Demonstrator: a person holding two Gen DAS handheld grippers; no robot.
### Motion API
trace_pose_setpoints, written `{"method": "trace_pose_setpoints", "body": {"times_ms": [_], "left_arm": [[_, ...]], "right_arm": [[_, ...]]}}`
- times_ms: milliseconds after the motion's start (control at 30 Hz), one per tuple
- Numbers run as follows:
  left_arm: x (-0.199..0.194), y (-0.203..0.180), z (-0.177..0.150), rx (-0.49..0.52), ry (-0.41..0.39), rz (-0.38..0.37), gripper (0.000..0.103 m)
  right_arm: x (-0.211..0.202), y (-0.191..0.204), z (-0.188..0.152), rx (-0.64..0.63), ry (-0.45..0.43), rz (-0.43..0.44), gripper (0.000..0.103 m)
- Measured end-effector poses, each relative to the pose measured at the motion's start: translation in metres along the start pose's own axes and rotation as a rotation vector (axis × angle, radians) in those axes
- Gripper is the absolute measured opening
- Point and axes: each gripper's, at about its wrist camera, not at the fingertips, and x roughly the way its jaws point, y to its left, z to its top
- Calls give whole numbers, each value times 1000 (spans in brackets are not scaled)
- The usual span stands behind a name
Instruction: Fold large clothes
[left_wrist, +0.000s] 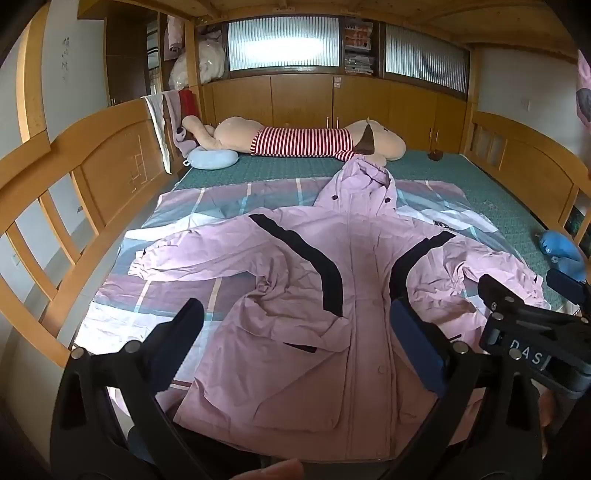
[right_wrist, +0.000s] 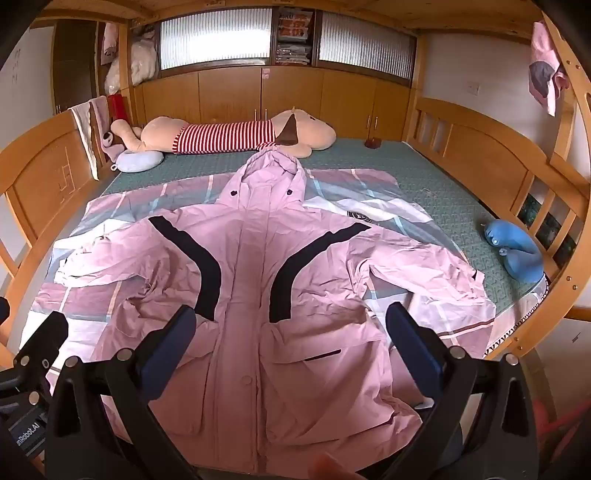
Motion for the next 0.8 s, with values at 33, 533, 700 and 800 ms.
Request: {"method": "trace_pose_setpoints", "body": {"times_ms": [33, 533, 700, 800], "left_arm": [[-1, 0, 0, -2, -1, 0, 101], [13, 0, -11, 5, 30, -6, 101], [13, 0, -9, 6, 35, -6, 101], [13, -1, -9, 6, 37, -6, 101]], "right_arm": [[-2, -1, -1, 5, -8, 4, 102], [3, 4, -1, -10, 15, 0, 102], [5, 4, -1, -10, 17, -2, 102], [7, 5, -3, -9, 24, -2, 102]]}}
